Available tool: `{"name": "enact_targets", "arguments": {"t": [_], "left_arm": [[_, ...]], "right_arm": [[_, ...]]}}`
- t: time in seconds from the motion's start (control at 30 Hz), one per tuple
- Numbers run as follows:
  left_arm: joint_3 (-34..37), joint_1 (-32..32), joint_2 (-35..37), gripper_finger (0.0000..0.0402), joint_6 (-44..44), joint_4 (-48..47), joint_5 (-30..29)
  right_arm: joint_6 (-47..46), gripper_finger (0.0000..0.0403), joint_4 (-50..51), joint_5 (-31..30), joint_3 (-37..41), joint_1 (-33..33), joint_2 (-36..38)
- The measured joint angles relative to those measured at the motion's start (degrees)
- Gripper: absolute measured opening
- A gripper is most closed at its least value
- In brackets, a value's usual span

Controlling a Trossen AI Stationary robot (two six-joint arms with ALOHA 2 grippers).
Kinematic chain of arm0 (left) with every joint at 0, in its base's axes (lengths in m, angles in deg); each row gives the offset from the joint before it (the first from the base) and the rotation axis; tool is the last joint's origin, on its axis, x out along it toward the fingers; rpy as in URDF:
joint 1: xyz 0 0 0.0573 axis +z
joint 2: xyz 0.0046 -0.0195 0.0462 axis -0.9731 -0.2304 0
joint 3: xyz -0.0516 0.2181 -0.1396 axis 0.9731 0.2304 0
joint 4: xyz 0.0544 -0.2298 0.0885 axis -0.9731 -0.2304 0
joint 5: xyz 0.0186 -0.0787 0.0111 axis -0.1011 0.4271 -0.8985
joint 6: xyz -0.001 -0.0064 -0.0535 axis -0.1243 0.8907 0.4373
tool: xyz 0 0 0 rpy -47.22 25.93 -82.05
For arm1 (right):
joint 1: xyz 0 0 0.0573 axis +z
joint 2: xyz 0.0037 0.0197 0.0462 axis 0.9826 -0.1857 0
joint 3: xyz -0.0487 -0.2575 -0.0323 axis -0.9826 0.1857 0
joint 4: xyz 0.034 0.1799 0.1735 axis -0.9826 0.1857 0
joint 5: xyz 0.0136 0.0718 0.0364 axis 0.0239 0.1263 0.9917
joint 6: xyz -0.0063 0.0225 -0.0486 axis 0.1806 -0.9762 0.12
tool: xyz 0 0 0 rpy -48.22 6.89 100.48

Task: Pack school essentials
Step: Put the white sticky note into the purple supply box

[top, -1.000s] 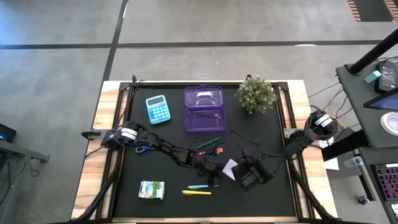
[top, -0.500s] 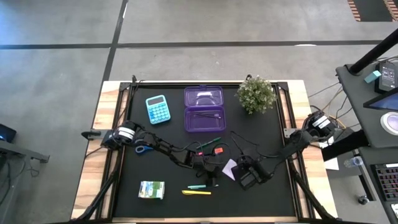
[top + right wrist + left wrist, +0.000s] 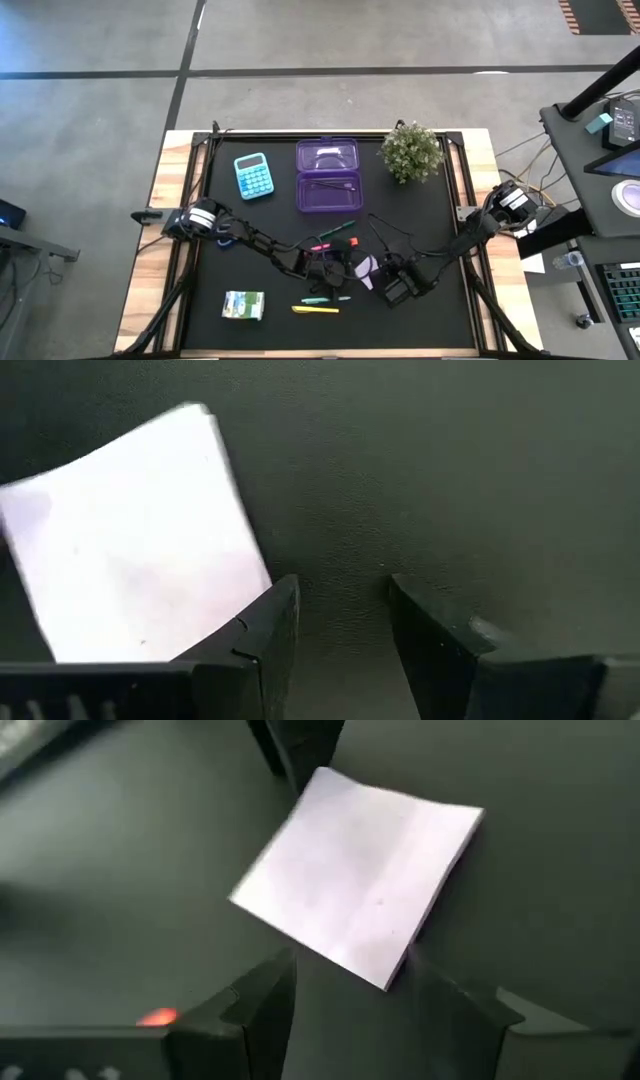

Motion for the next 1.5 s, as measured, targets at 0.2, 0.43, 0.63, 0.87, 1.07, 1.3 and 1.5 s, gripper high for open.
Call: {"name": "enact_targets", "arguments": {"t": [0.2,0.43,0.63,0.87,1.07,1.3,1.5], "left_arm": [[0.0,0.0,0.0,0.0173,-8.2,0.1,-0.4],[-0.2,0.0,-0.9,0.0173,-15.1,1.5,-0.2],[-0.8,0.0,-2.0,0.0173,-17.0,1.5,-0.2],[-0.9,0.0,-2.0,0.0173,-18.4,4.5,-1.0],[-1.6,0.3,-2.2,0.0173,-18.0,7.2,-2.0],[-1.6,0.6,-2.3,0.0173,-17.3,7.5,-5.6],[-1.3,0.5,-2.2,0.0173,-16.7,7.2,-6.9]], "right_arm": [[-1.4,0.0148,-0.7,0.1,0.0,-0.3,0.0],[-1.1,0.0148,-3.2,-0.3,0.0,-1.1,-0.1],[-0.7,0.0148,-4.2,-0.3,-0.3,-1.9,-0.1],[0.4,0.0148,-5.4,-0.5,-0.3,-2.5,-0.1],[3.9,0.0148,-9.6,-1.4,-0.3,-3.5,-0.2],[4.4,0.0148,-11.8,-1.8,-0.3,-3.9,-0.2],[5.1,0.0148,-11.7,-1.8,-0.3,-3.9,-0.2]]}}
